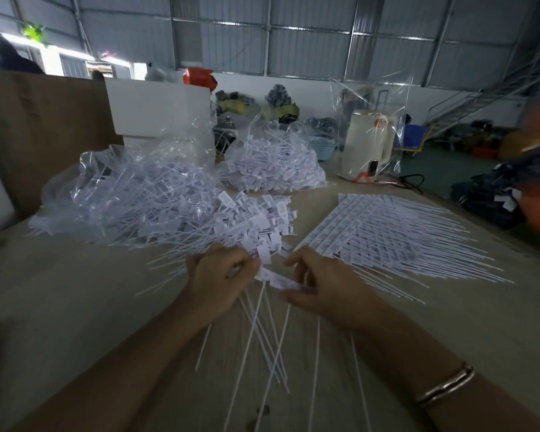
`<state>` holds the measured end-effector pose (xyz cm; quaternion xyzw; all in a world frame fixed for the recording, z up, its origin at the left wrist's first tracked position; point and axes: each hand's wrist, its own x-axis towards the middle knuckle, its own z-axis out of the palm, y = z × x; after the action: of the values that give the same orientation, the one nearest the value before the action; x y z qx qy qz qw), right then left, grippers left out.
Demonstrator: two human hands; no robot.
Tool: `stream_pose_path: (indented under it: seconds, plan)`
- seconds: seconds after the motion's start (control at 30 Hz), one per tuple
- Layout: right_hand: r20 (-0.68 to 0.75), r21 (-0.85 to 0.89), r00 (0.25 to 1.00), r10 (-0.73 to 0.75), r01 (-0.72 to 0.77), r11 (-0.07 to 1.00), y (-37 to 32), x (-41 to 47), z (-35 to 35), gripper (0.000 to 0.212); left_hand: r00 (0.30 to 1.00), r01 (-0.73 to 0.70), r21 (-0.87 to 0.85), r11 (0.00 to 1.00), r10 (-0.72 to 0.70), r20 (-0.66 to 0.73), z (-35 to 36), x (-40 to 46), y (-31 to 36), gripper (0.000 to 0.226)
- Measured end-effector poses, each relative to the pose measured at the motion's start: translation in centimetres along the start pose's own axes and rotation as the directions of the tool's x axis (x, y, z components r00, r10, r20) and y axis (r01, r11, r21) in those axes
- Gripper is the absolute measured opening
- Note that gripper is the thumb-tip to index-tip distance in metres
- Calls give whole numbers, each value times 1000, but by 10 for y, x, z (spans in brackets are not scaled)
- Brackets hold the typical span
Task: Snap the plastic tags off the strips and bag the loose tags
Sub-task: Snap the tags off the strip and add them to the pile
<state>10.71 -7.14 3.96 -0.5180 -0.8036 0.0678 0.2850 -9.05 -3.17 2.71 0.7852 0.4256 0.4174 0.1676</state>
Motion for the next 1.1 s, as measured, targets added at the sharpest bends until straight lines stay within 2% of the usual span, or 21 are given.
stream_pose_path:
  seconds: [0.13, 0.23, 0.3, 0.33, 0.4, 0.43, 0.5, 0.53, 0.57, 0.63, 0.7, 0.8, 0.9, 1.0, 1.07, 1.1]
  plan:
    - [-48, -234, 996, -74, 60, 970, -3, -4, 5, 34, 993, 32, 17, 999, -34, 110, 2, -2, -2, 22]
    - [-17, -321, 988, -151, 138, 937, -5, -3, 7, 32, 995, -63, -13, 998, 64, 80, 0, -1, -4, 14]
    - [-12, -274, 987, -157, 148, 950, -7, -2, 7, 29, 987, -156, -4, 988, 156, 33, -3, 2, -3, 15]
    - [-24, -195, 989, -148, 141, 971, -7, -1, 7, 27, 980, -199, -3, 980, 199, 6, -4, 2, -2, 17]
    - [-86, 56, 996, -34, 39, 998, -2, -2, 2, 26, 969, -241, -76, 968, 234, -82, -8, 5, -4, 20]
    - [-118, 146, 992, 33, -15, 989, 3, -3, -2, 25, 975, -196, -138, 971, 178, -133, -12, 7, -8, 19]
    - [-155, 114, 986, 64, -46, 992, 12, -6, -8, 25, 981, -49, -216, 975, 6, -192, -20, 7, -16, 19]
    - [-152, 61, 987, 50, -41, 997, 15, -7, -9, 24, 978, 6, -168, 986, -40, -204, -22, 6, -21, 20]
    - [-144, 12, 989, 28, -27, 1000, 16, -7, -8, 24, 977, 61, -35, 997, -67, -200, -23, 6, -23, 23]
    - [-148, -61, 988, -36, 28, 998, 9, -4, -4, 27, 979, 153, 257, 954, -111, -172, -19, 4, -19, 47]
    - [-174, -130, 979, -111, 89, 988, -2, -1, 2, 30, 980, 123, 353, 927, -57, -192, -13, 1, -6, 54]
    - [-234, -181, 947, -222, 182, 966, -14, 2, 6, 34, 992, -43, 230, 972, 68, -104, -2, -3, 16, 46]
    - [-183, -132, 951, -247, 225, 965, -17, 0, 4, 36, 996, -91, 72, 993, 90, 21, 6, -5, 23, 31]
    - [-59, -66, 992, -108, 104, 992, -9, -1, -4, 42, 999, -38, 76, 996, 39, -12, 4, -3, 16, 23]
    - [-30, -136, 998, -46, 41, 990, -2, -2, -7, 35, 1000, -22, 110, 994, 24, -19, 2, -3, 12, 25]
    - [-25, -190, 998, -60, 54, 980, -2, -3, -7, 30, 1000, -23, 111, 994, 23, -4, 3, -3, 11, 27]
